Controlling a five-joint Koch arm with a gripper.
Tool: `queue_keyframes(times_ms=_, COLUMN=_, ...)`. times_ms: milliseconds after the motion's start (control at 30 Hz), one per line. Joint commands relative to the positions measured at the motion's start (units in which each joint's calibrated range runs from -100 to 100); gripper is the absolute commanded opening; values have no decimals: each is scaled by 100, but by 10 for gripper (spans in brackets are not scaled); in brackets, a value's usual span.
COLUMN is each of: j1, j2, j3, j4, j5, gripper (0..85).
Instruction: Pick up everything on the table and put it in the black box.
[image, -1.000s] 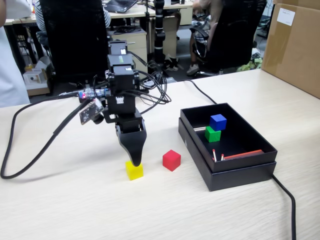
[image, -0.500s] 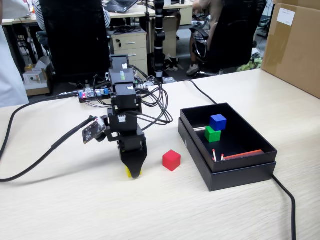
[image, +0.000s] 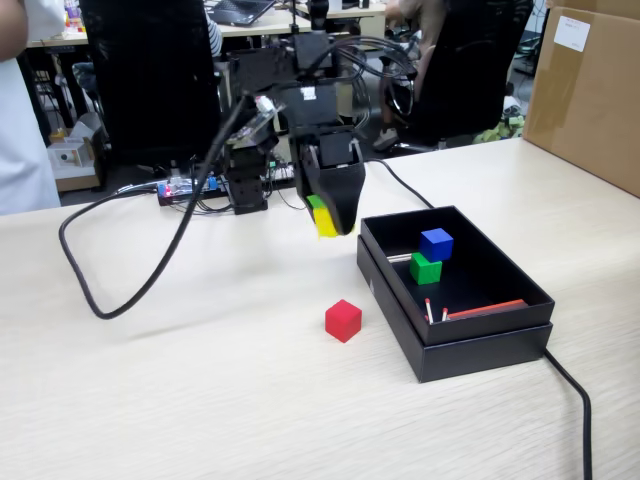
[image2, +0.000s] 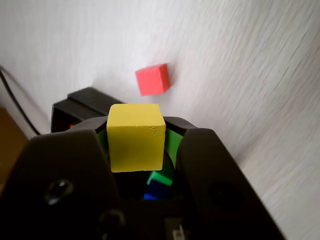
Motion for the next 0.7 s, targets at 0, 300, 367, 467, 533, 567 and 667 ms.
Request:
queue_keyframes(times_ms=0, j1=269, j2=-571, j3=409, j4=0, j5=-83, gripper=47)
queue_keyframes(times_ms=300, j1=689, j2=462, j3=844, j4=0, j5=156, gripper=49)
queue_keyframes(times_ms=367, j1=703, j2=703, j3=998, j4=0, j5=186, gripper=49)
queue_keyframes(times_ms=467, j1=713, j2=1082, j3=1161, j4=0, j5=254, gripper=49)
queue_keyframes(times_ms=533, j1=718, j2=1380, j3=1279, j4=0, j5=298, gripper=51)
queue_keyframes(times_ms=567, j1=723, j2=1506, j3=1333, j4=0, j5=313, gripper=51)
queue_keyframes(times_ms=667, j1=762, j2=2160, j3=1388, j4=0, j5=449, gripper=52)
